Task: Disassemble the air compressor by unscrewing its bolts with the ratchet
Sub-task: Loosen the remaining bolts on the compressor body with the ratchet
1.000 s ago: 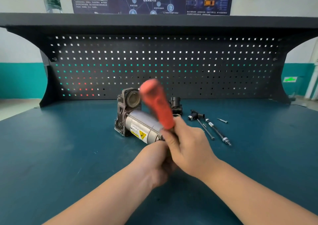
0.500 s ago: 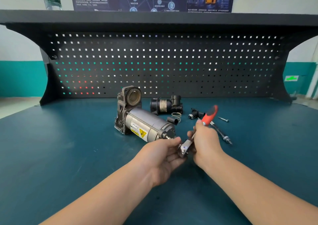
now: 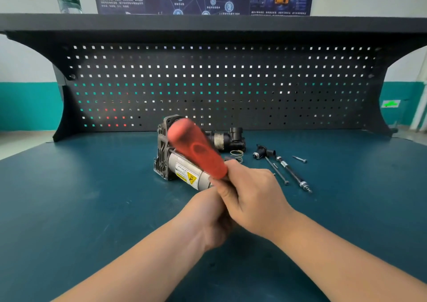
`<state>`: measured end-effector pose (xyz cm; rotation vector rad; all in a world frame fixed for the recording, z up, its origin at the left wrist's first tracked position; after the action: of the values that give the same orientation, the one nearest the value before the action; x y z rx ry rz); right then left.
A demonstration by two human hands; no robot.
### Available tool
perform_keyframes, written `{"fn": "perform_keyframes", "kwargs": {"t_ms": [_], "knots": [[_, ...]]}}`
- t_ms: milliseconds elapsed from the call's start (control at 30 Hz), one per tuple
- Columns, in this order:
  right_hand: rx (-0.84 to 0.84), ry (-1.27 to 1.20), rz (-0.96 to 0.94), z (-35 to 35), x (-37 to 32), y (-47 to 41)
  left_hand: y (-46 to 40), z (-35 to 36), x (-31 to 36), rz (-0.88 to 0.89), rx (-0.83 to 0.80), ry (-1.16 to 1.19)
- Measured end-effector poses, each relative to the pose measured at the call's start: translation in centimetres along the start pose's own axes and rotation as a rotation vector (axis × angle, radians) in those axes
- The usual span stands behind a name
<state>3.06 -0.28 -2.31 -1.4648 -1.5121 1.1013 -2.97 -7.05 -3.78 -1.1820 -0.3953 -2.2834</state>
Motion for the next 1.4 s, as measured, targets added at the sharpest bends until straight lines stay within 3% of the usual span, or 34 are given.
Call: {"fn": "perform_keyframes", "kwargs": {"t_ms": [100, 200, 333, 433, 500, 600, 900, 1000, 1100, 1233, 1400], "knots": [[0.049, -0.163, 0.296, 0.1, 0.2, 0.1, -0.3, 0.1, 0.0, -0.046, 0.015, -0.06], [0.113, -0.416, 0.724, 0.4, 1.2, 0.0, -0.4, 0.1, 0.0, -0.058, 0.05, -0.056], [0.182, -0.546, 1.275, 0.9, 3.4, -0.1, -0.5, 0.3, 0.0, -0.072, 0.098, -0.033], [0.266, -0.865, 1.727, 1.6, 4.4, 0.6, -0.5, 0.3, 0.1, -0.084, 0.094, -0.041], [0.28, -0.946, 1.868, 1.9, 4.4, 0.8, -0.5, 0.2, 0.2, -0.089, 0.083, -0.062], [0.26, -0.891, 1.718, 1.8, 4.3, 0.5, -0.5, 0.1, 0.2, -0.088, 0.069, -0.079], [0.004, -0.183, 0.178, -0.4, 0.4, -0.4, 0.1, 0.2, 0.3, -0.041, 0.012, -0.043], [-0.05, -0.044, -0.029, -0.1, 0.0, 0.0, 0.3, 0.2, 0.1, 0.004, -0.007, 0.037], [0.01, -0.143, 0.123, 0.0, 0.2, 0.2, 0.0, 0.2, 0.2, -0.022, 0.012, -0.023], [0.106, -0.49, 0.688, 0.4, 1.3, 0.1, -0.3, 0.1, 0.3, -0.052, 0.046, -0.068], [0.179, -0.705, 1.447, 1.4, 4.3, 0.4, -0.6, 0.1, 0.1, -0.068, 0.094, -0.069]]}}
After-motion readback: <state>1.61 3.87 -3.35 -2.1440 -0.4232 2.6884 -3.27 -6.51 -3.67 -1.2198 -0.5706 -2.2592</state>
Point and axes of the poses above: each hand's wrist, its own y-axis away from the middle knuckle, its own z-axis out of the palm, x = y × z, the point moved 1 cm from there along -y, towards the middle knuckle, and after that the axes turned 12 degrees about z, right-handed, at the moved point
